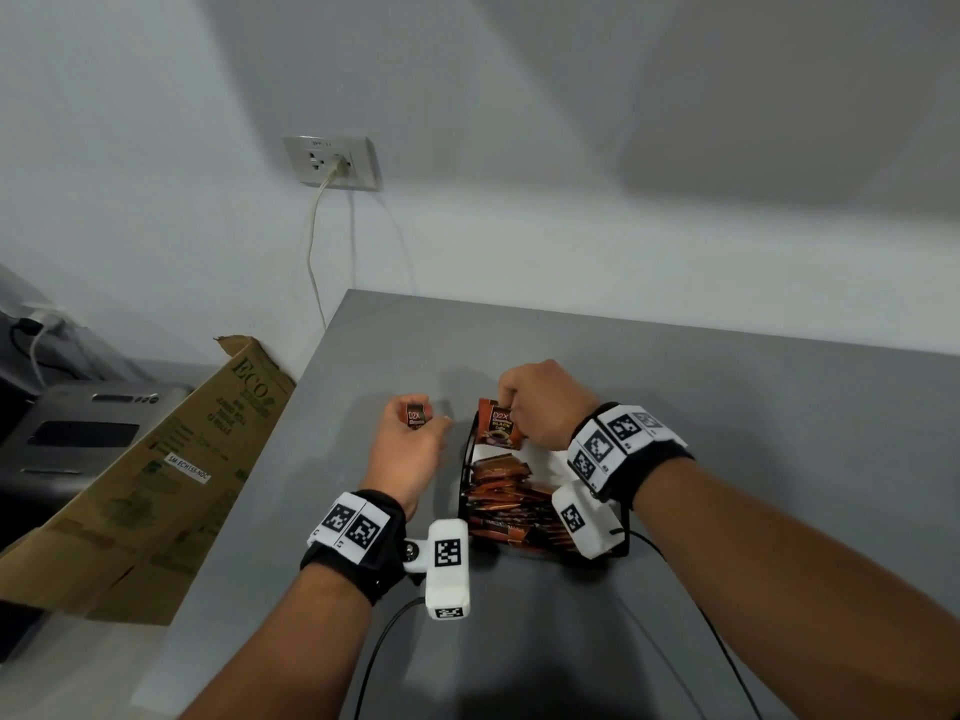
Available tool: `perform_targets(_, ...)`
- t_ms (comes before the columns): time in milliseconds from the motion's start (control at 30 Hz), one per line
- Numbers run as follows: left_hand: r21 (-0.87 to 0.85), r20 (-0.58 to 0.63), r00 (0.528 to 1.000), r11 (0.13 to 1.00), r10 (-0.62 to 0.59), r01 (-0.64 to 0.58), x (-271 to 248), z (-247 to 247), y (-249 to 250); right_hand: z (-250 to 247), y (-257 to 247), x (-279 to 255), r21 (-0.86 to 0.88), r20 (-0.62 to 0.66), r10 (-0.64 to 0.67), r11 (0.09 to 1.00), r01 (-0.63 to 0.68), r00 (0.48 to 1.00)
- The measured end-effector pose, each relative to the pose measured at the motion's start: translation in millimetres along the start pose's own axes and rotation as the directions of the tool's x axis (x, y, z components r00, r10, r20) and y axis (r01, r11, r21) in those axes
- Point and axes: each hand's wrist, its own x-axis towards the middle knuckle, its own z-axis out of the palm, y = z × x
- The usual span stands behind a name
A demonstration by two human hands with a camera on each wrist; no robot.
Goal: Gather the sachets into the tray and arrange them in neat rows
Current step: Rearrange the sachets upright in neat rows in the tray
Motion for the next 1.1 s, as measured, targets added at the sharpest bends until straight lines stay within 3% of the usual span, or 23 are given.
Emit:
perform_targets(600,-0.028,0.027,0.998,0.998,-0.052,0.053,-6.4,-1.7,-1.2,12.0,-5.0,7.7,-0.097,-0.033,-0.042,0.995,0.039,0.999)
perform_targets(733,-0.104,0.105,0.992,0.991,-0.076,0.087,-9.0,4.2,4.8,6.7,1.5,8.2,0.086,-0.140,-0.023,0.996,0.036,0.990)
perform_targets(867,-0.111,0.256,0.967,0.993,-0.008,0.038,-15.6,16.1,12.7,-9.6,-2.9,-3.8,0.365,-0.069,-0.052,0.928,0.074,0.996)
perform_targets(1000,-0.100,0.249,0.968,0.995,0.004,0.022,-17.9,25.8,20.6,-29.7,7.9,-14.3,0.358,-0.135,-0.035,0.930,0.082,0.990)
perform_targets(1100,-0.092,0.128,0.992,0.995,-0.020,0.032,-16.2,23.5,19.6,-41.0,29.2,-19.6,0.271,-0.180,0.055,0.962,-0.004,0.982)
